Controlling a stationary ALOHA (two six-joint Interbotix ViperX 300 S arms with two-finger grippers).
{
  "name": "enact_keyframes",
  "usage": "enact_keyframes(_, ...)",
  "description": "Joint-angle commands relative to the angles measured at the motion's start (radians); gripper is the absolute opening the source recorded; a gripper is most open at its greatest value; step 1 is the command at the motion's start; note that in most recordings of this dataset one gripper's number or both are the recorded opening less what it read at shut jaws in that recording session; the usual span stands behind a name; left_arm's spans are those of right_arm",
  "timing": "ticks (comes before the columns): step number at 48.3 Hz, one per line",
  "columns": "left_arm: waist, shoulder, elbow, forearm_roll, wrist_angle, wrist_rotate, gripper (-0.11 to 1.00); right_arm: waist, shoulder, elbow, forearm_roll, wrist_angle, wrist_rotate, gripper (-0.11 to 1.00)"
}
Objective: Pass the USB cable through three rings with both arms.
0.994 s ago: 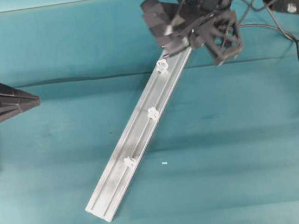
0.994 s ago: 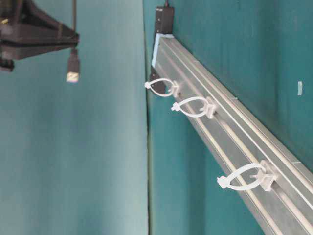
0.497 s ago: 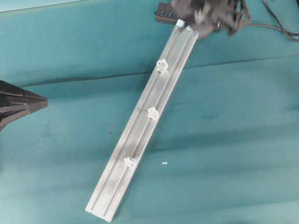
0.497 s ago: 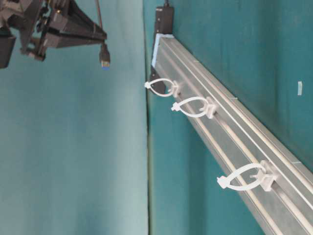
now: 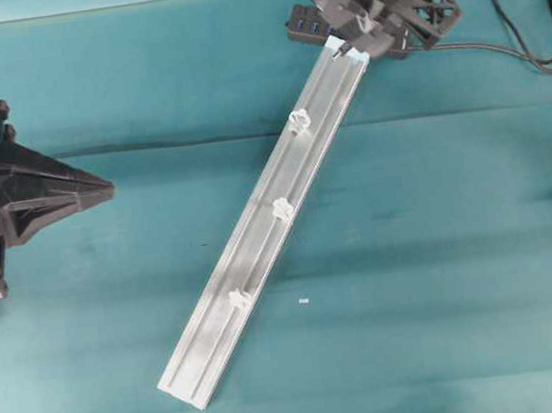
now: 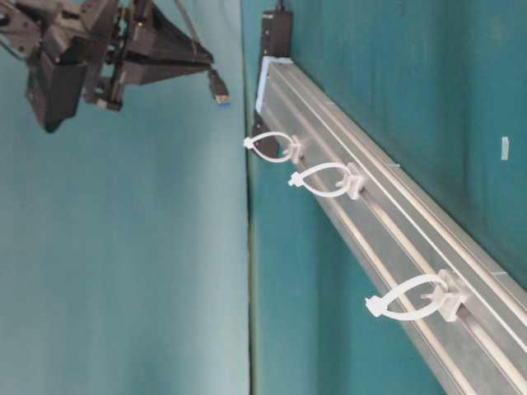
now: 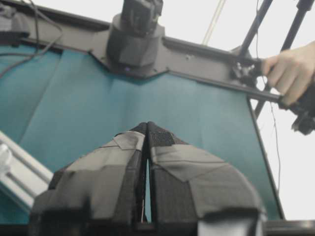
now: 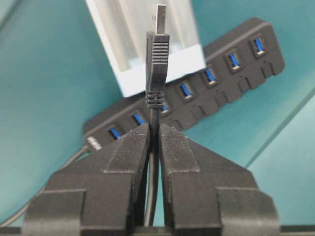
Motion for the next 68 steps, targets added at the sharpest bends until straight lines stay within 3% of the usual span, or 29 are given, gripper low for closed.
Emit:
enact_keyframes(1, 0.002, 0.012, -0.034, 0.002, -0.017, -0.006, -0.01, 0.006, 0.017, -0.005, 0.009, -0.011, -0.012, 0.07)
enact_keyframes(23, 0.012, 0.038, -0.040, 0.002, -0.018, -0.026, -0.01, 0.078, 0.058, 0.000, 0.066, -0.032, -0.014, 0.07)
enact_keyframes(45, 0.014, 0.035, -0.034, 0.002, -0.012, -0.025, 0.24, 0.120, 0.084, -0.003, 0.104, -0.069, -0.014, 0.07)
enact_keyframes(68, 0.031, 0.040, -0.026, 0.002, -0.012, -0.021, 0.25, 0.176, 0.089, 0.002, 0.127, -0.087, -0.015, 0.07)
